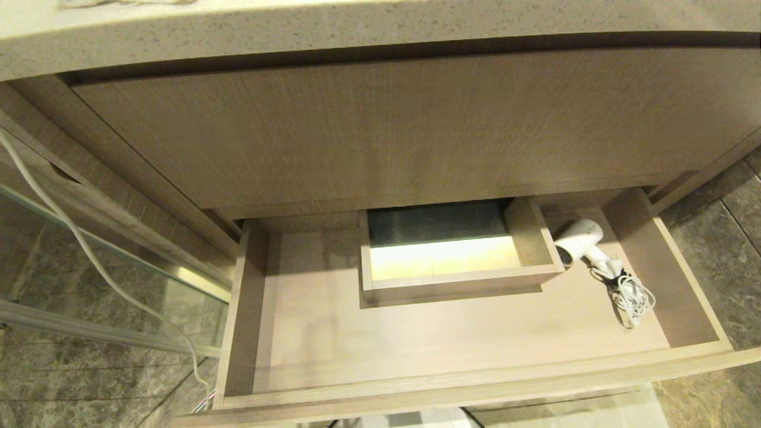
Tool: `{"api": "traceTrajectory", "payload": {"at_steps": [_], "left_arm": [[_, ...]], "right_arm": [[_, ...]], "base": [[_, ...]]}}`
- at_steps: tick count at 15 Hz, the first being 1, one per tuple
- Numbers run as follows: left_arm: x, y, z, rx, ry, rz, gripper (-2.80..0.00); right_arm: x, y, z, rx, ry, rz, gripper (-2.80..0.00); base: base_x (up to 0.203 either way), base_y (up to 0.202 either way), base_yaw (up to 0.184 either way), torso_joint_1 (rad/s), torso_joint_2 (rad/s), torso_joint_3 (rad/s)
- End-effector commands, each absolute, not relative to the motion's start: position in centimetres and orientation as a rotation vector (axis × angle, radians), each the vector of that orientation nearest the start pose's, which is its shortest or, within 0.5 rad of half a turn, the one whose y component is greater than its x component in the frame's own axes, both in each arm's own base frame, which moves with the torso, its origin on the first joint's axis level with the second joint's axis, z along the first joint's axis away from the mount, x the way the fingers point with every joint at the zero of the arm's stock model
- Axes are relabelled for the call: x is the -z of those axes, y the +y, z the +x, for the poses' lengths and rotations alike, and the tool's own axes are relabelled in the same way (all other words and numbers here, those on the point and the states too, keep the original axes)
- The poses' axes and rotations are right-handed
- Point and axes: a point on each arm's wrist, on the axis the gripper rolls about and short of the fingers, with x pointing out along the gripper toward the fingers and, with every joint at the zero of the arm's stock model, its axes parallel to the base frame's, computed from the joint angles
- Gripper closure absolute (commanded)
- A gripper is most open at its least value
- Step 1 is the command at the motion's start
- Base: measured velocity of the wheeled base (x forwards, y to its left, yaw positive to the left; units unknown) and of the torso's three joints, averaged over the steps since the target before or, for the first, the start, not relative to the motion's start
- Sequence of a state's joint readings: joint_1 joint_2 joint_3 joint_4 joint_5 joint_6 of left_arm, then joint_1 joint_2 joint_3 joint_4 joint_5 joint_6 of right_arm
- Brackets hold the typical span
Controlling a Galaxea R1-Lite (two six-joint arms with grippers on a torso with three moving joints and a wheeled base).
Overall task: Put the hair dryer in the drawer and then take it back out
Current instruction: Pull open the drawer, then take the hairdryer out
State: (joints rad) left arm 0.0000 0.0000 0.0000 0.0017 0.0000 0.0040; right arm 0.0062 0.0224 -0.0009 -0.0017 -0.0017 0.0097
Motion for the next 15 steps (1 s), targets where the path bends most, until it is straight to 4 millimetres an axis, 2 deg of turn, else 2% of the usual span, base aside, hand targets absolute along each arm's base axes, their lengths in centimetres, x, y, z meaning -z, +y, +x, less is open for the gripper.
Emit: {"api": "traceTrajectory", "payload": {"at_steps": [1, 3, 15], "left_arm": [[-7.52, 0.00, -2.28, 0.000, 0.002, 0.005, 0.00], [-7.49, 0.00, -2.27, 0.000, 0.003, 0.005, 0.00], [-7.49, 0.00, -2.27, 0.000, 0.003, 0.005, 0.00]], "right_arm": [[-7.53, -0.02, -2.29, -0.004, -0.005, 0.016, 0.00], [-7.52, -0.05, -2.29, 0.009, -0.008, 0.075, 0.00], [-7.52, -0.05, -2.28, 0.009, -0.006, 0.075, 0.00]], "base": [[0.000, 0.000, 0.000, 0.000, 0.00, 0.000], [0.000, 0.000, 0.000, 0.000, 0.00, 0.000], [0.000, 0.000, 0.000, 0.000, 0.00, 0.000]]}}
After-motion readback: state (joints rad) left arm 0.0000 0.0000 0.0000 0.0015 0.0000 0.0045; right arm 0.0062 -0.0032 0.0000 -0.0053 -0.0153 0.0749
